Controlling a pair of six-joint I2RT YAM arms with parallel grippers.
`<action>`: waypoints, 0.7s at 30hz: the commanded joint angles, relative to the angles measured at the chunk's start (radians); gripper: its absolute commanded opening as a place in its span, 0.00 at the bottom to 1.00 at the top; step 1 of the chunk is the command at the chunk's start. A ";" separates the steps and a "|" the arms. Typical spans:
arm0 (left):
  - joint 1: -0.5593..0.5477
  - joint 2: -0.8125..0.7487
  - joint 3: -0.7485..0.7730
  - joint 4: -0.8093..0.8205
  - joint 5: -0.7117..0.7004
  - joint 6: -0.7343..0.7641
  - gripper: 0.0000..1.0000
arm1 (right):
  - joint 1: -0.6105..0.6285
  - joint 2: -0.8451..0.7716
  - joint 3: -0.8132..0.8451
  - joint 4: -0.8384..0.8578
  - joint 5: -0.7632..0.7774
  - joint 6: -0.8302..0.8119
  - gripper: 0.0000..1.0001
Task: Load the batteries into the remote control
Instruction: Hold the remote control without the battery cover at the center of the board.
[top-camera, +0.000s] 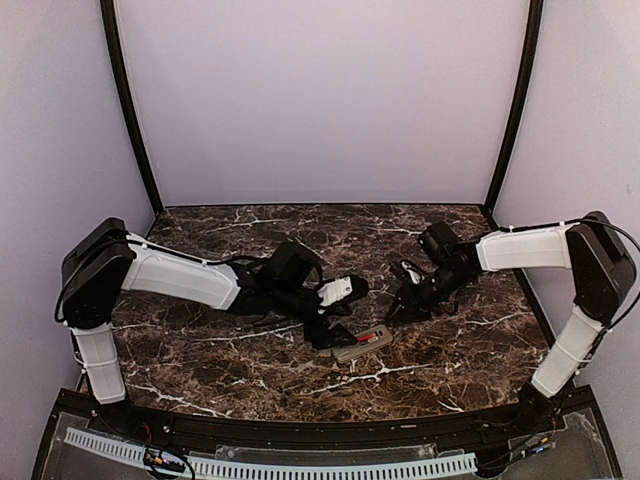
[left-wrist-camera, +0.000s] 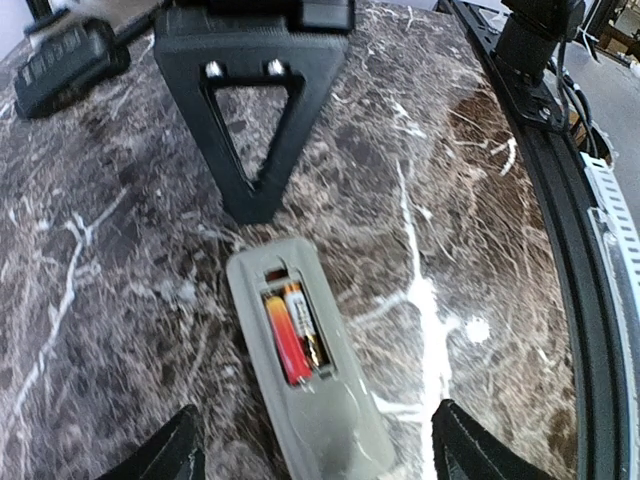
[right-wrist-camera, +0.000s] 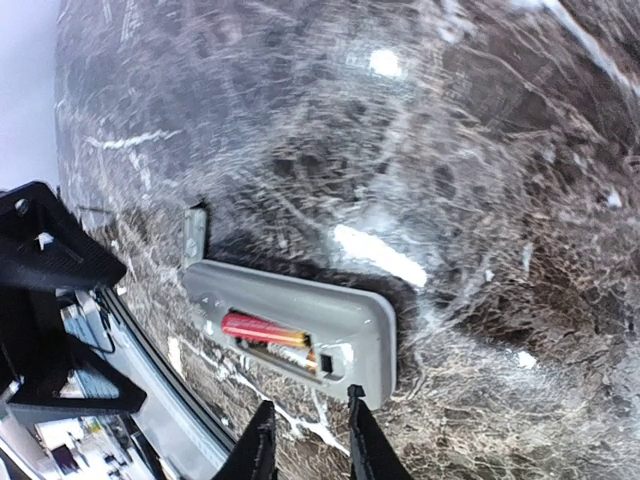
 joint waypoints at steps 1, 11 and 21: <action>-0.007 -0.127 -0.133 -0.039 -0.059 -0.049 0.80 | 0.022 -0.065 -0.003 0.066 -0.052 0.013 0.16; -0.092 -0.073 -0.164 -0.006 -0.307 -0.039 0.87 | 0.136 0.012 -0.008 0.241 -0.110 0.150 0.00; -0.092 -0.018 -0.197 0.094 -0.334 -0.073 0.86 | 0.156 0.096 0.012 0.300 -0.130 0.186 0.00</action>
